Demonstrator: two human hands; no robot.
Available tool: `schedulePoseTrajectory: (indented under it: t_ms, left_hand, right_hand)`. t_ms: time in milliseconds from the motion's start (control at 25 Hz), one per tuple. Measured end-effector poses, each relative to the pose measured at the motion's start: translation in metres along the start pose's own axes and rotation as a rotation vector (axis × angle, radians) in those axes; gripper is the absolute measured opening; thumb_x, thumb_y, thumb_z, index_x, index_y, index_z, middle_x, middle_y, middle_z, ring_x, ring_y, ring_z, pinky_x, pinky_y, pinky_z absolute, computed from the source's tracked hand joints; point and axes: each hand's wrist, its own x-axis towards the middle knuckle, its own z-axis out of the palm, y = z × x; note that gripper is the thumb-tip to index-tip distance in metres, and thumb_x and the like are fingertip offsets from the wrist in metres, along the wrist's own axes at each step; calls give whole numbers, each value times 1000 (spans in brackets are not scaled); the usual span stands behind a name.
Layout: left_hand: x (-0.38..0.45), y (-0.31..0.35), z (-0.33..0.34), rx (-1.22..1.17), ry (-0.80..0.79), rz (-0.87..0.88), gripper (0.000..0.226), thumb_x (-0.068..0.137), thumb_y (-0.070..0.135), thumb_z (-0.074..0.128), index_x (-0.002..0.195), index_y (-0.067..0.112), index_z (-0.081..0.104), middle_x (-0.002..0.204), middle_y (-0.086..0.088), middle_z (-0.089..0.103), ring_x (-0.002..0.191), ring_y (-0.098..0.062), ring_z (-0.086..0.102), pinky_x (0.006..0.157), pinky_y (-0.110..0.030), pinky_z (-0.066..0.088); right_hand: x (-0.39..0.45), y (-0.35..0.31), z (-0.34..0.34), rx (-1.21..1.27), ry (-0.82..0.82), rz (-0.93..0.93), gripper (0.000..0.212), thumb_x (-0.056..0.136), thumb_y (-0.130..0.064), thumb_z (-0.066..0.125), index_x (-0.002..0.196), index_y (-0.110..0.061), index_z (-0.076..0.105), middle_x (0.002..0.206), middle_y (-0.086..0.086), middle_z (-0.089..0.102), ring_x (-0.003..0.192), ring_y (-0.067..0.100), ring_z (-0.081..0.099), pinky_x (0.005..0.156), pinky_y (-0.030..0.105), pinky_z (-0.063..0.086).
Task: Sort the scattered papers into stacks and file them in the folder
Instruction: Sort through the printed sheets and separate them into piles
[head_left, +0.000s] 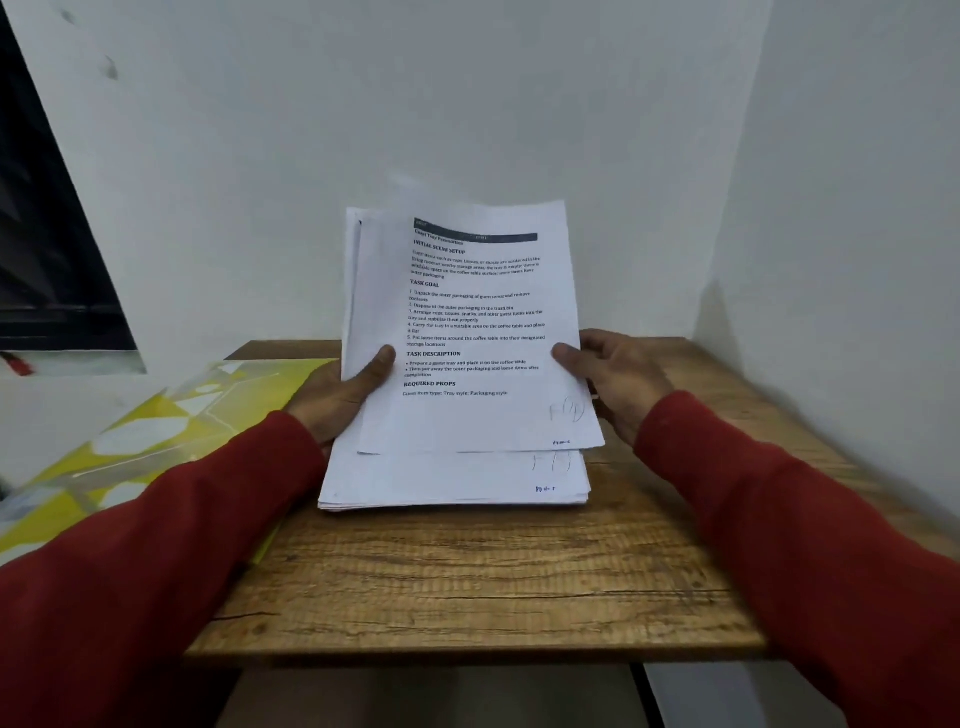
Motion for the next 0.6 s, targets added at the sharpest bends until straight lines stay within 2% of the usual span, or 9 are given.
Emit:
schedulePoseTrajectory:
  t_ms: [80,120,160,240,280,320,440,520,600]
  left_hand:
    - [-2,-1,2,44,-48,-18,105,21,72,88,107,15,69,94,-2,78,78,-18,76,57,-26,58]
    - [-1,-2,2,88,-44,-8,102,22,73,87,105,17,69,90,0,78,73,-15,75,54,-23,57]
    - [-2,-2,3,135,-31,8,93,31,72,87,104,17,69,88,0,78,68,-12,74,53,-21,56]
    - [1,-1,-1,203,47,34,52,68,55,82,102,18,69,91,0,77,63,-6,72,54,-19,55]
    - [3,0,-5,228,100,48,32,80,43,76,100,19,69,90,4,76,62,-4,71,57,-20,54]
    - [3,2,-10,230,146,61,23,85,37,73,100,20,69,87,6,76,62,-3,71,59,-21,54]
    - [4,2,-25,126,226,128,24,85,27,74,105,14,69,92,0,75,67,-8,73,56,-21,56]
    - [4,-1,-32,58,258,167,19,85,23,75,102,17,69,93,2,76,76,-13,74,62,-25,60]
    - [3,-3,-35,14,285,166,12,85,18,74,95,20,68,91,4,76,78,-15,73,69,-30,61]
  right_hand:
    - [6,2,-5,62,76,-25,14,98,-7,56,106,-6,68,100,10,74,86,24,73,77,38,62]
    - [9,2,-10,65,119,-38,14,99,-7,55,102,-8,69,101,10,74,89,26,73,82,39,61]
    - [10,0,-16,49,160,-53,15,99,-7,56,99,-11,70,100,8,75,91,26,73,84,41,60]
    - [15,-3,-32,-54,244,-78,17,98,-8,58,92,-16,72,94,3,76,89,23,74,87,41,59]
    - [16,-5,-41,-121,277,-82,17,97,-9,59,90,-18,72,91,0,76,87,22,74,88,42,58]
    - [16,-6,-48,-170,299,-79,17,96,-10,60,88,-19,72,91,-1,76,88,23,73,90,43,57]
    - [15,-12,-56,-160,310,-48,14,96,-11,61,88,-19,70,93,1,74,92,26,71,94,45,55]
    - [16,-14,-55,-137,286,-15,11,96,-11,61,93,-16,71,95,3,74,91,26,71,92,44,55]
    - [13,-18,-57,-220,279,25,11,97,-11,60,100,-9,70,99,7,74,91,26,70,92,42,55]
